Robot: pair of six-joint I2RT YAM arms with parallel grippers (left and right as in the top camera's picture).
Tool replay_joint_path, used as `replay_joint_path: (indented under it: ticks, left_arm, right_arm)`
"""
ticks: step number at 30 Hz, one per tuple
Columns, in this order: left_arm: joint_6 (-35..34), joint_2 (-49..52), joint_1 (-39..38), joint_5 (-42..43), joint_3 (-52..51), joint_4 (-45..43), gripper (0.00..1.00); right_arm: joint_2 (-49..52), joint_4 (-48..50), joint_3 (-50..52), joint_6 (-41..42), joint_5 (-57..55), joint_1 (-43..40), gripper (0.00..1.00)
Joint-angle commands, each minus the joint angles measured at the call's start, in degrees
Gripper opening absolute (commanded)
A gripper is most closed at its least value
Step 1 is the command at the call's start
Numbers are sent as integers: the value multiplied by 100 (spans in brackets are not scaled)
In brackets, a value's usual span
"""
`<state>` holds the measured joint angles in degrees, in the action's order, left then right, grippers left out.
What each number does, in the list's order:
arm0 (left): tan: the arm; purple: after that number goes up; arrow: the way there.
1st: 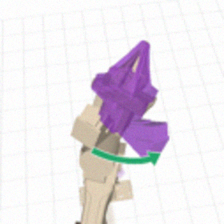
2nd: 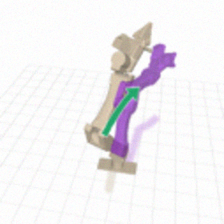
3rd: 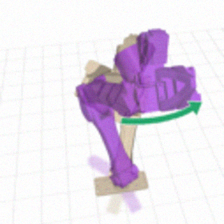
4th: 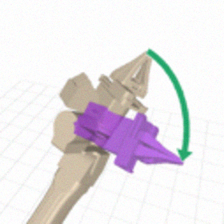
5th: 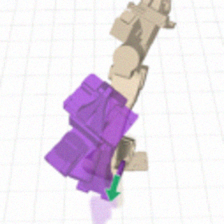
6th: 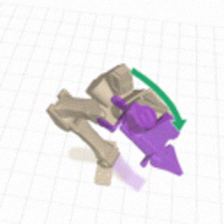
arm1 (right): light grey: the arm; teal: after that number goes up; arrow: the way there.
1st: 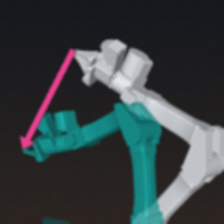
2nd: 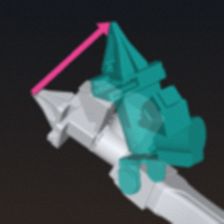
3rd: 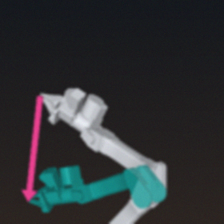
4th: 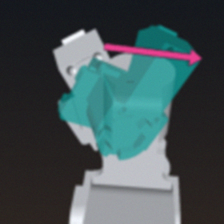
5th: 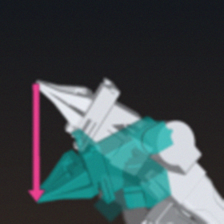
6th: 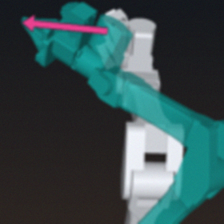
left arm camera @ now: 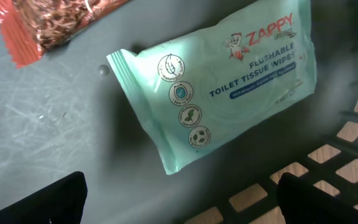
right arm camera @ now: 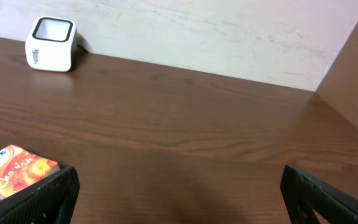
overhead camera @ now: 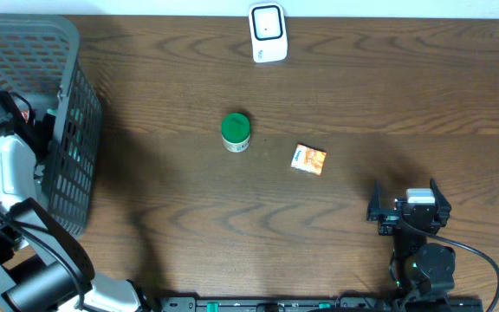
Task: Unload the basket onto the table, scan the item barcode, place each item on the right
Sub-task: 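Grasp the mint-green ZAPPY wipes pack in the basket with the left gripper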
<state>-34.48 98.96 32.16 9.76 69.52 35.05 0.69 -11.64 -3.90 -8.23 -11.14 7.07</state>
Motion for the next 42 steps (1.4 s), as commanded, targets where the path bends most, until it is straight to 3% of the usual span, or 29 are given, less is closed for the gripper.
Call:
replay_joint_path:
  ticks: [1, 20, 31, 32, 34, 35, 38, 42]
  left_arm:
    - [-13, 31, 28, 22, -188, -197, 98]
    - [-256, 1325, 28, 42, -212, -1019, 98]
    - [-247, 2249, 22, 487, -212, -1137, 100]
    - [-236, 2334, 22, 509, -212, -1132, 93]
    - [-109, 2452, 24, 651, -212, -1141, 70]
    - [-85, 2496, 24, 678, -212, -1132, 48]
    - [0, 2496, 24, 680, -212, -1108, 9]
    - [212, 2420, 44, 680, -212, -1088, 8]
  right_arm:
    - [-28, 9, 22, -61, 9, 52, 99]
    - [-28, 9, 24, -61, 9, 52, 99]
    - [-28, 9, 24, -61, 9, 52, 99]
    - [-28, 9, 24, -61, 9, 52, 99]
    - [-28, 11, 24, -61, 11, 52, 99]
    - [-28, 9, 24, -61, 9, 52, 99]
    - [-28, 11, 24, -61, 9, 52, 99]
    - [-28, 9, 24, -61, 9, 52, 99]
